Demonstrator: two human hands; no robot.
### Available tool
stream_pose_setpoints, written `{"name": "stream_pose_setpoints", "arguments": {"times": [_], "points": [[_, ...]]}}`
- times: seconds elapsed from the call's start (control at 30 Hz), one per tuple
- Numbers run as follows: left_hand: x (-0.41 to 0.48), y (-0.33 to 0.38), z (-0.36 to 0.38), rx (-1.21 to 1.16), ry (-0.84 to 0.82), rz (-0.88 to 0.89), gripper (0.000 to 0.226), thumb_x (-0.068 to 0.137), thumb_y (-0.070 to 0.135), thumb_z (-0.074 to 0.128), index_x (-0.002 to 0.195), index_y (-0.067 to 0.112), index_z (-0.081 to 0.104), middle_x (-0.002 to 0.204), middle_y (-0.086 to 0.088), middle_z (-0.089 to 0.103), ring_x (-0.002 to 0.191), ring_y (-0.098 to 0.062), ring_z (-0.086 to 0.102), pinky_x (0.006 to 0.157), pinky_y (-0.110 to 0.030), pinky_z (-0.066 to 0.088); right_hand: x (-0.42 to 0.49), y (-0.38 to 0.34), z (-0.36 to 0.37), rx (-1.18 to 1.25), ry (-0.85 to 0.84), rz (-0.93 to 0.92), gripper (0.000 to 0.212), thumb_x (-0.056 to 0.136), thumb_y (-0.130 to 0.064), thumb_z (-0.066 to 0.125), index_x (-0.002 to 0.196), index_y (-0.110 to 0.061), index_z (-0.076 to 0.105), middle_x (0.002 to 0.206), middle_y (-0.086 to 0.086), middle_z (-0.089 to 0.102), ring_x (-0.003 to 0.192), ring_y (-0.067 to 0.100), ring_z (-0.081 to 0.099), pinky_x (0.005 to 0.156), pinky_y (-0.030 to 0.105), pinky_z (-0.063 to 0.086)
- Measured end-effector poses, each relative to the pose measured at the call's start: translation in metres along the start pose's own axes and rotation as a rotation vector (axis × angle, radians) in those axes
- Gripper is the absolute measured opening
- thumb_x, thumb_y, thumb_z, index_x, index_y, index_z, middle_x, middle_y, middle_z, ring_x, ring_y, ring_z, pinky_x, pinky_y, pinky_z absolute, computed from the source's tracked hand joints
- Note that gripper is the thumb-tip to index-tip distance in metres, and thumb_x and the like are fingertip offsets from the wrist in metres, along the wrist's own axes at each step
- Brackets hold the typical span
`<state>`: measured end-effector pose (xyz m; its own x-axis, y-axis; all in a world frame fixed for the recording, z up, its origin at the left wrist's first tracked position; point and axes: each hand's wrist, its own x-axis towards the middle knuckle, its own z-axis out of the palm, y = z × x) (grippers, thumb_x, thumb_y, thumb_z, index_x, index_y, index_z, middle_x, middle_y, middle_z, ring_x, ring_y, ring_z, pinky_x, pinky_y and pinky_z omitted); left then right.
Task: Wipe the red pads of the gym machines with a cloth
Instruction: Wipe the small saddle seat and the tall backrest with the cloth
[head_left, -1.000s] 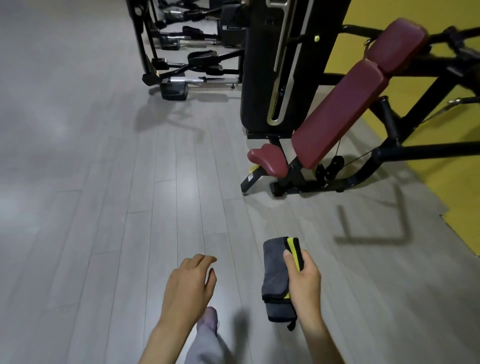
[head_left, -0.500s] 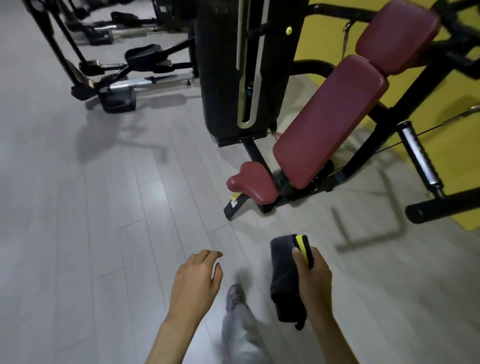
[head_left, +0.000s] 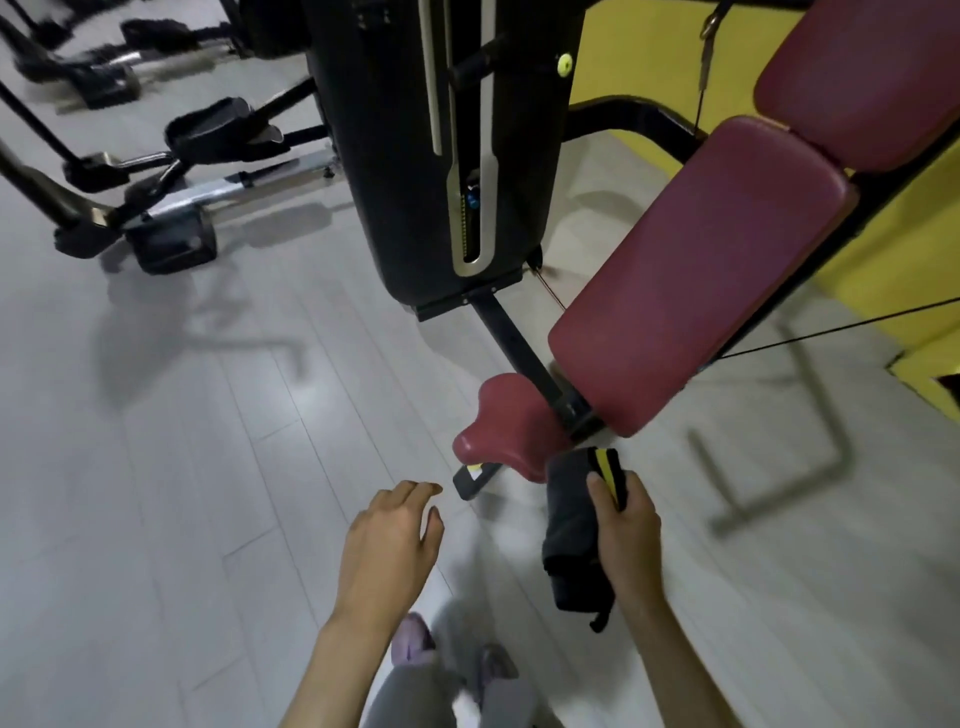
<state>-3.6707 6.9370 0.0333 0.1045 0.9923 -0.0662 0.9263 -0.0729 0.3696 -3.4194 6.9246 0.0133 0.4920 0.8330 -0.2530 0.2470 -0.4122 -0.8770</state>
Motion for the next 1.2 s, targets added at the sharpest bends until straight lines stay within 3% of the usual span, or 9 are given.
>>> {"name": "stream_pose_setpoints", "arguments": {"times": [0.13, 0.2, 0.27, 0.4, 0.57, 0.7, 0.83, 1.0, 1.2], "points": [[0.076, -0.022, 0.007, -0.009, -0.06, 0.051, 0.027, 0.097, 0.025, 0.061, 0.123, 0.026, 0.069, 0.116, 0.012, 0.072, 0.1, -0.019, 0.066, 0.079, -0.035, 0.057, 0.049, -0.001, 0.037, 0.041, 0.055, 0.109, 0.024, 0.101, -0.027, 0.062, 0.087, -0.009, 0.056, 0.079, 0.007, 0.06, 0.075, 0.023, 0.06, 0.059, 0.023, 0.044], [0.116, -0.032, 0.012, -0.002, -0.087, 0.108, 0.028, 0.097, 0.026, 0.06, 0.123, 0.027, 0.069, 0.117, 0.012, 0.071, 0.102, -0.019, 0.065, 0.08, -0.036, 0.057, 0.069, -0.001, 0.053, 0.077, 0.091, 0.174, 0.024, 0.1, -0.029, 0.062, 0.087, -0.01, 0.057, 0.082, 0.012, 0.062, 0.078, 0.03, 0.062, 0.066, 0.037, 0.047], [0.158, -0.04, 0.019, 0.023, -0.12, 0.176, 0.025, 0.096, 0.025, 0.061, 0.12, 0.027, 0.069, 0.114, 0.01, 0.072, 0.099, -0.021, 0.066, 0.079, -0.038, 0.058, 0.086, -0.003, 0.066, 0.124, 0.144, 0.232, 0.023, 0.1, -0.029, 0.063, 0.088, -0.01, 0.059, 0.084, 0.017, 0.064, 0.079, 0.032, 0.064, 0.066, 0.041, 0.047], [0.234, -0.038, 0.032, 0.057, -0.193, 0.317, 0.024, 0.099, 0.029, 0.051, 0.115, 0.028, 0.07, 0.111, 0.009, 0.072, 0.096, -0.022, 0.067, 0.077, -0.04, 0.057, 0.112, -0.013, 0.079, 0.177, 0.259, 0.263, 0.023, 0.096, -0.028, 0.07, 0.086, -0.012, 0.057, 0.074, 0.01, 0.056, 0.068, 0.021, 0.057, 0.064, 0.038, 0.04], [0.306, -0.017, 0.057, 0.126, -0.346, 0.497, 0.046, 0.093, 0.043, 0.031, 0.114, 0.03, 0.069, 0.112, 0.007, 0.072, 0.098, -0.021, 0.067, 0.079, -0.039, 0.059, 0.148, -0.008, 0.083, 0.206, 0.35, 0.345, 0.024, 0.088, -0.02, 0.08, 0.098, -0.021, 0.058, 0.089, 0.001, 0.069, 0.081, 0.017, 0.068, 0.069, 0.039, 0.055], [0.357, -0.01, 0.097, 0.179, -0.421, 0.63, 0.037, 0.096, 0.037, 0.042, 0.115, 0.023, 0.071, 0.107, 0.004, 0.075, 0.089, -0.018, 0.071, 0.073, -0.037, 0.06, 0.181, 0.022, 0.09, 0.191, 0.382, 0.418, 0.035, 0.086, -0.013, 0.08, 0.109, -0.024, 0.056, 0.096, -0.003, 0.068, 0.086, 0.012, 0.067, 0.066, 0.029, 0.05], [0.402, -0.004, 0.146, 0.214, -0.481, 0.683, 0.023, 0.091, 0.021, 0.072, 0.113, 0.024, 0.073, 0.104, 0.007, 0.076, 0.083, -0.011, 0.072, 0.072, -0.033, 0.061, 0.213, 0.065, 0.102, 0.121, 0.336, 0.481, 0.037, 0.084, -0.02, 0.081, 0.109, -0.031, 0.056, 0.095, -0.014, 0.068, 0.083, -0.002, 0.064, 0.065, 0.021, 0.044], [0.44, -0.008, 0.209, 0.187, -0.553, 0.734, 0.024, 0.091, 0.017, 0.073, 0.114, 0.023, 0.071, 0.103, 0.008, 0.075, 0.081, -0.01, 0.069, 0.072, -0.031, 0.06, 0.239, 0.123, 0.13, 0.057, 0.338, 0.58, 0.028, 0.083, -0.022, 0.081, 0.099, -0.024, 0.058, 0.085, -0.007, 0.069, 0.079, 0.01, 0.066, 0.063, 0.024, 0.046], [0.476, -0.043, 0.29, 0.193, -0.66, 0.754, 0.025, 0.091, 0.019, 0.073, 0.115, 0.026, 0.07, 0.098, 0.01, 0.075, 0.075, -0.004, 0.066, 0.071, -0.027, 0.06, 0.263, 0.19, 0.184, 0.019, 0.401, 0.672, 0.032, 0.083, -0.021, 0.08, 0.102, -0.033, 0.056, 0.084, -0.011, 0.07, 0.077, 0.004, 0.066, 0.067, 0.027, 0.051]]}}
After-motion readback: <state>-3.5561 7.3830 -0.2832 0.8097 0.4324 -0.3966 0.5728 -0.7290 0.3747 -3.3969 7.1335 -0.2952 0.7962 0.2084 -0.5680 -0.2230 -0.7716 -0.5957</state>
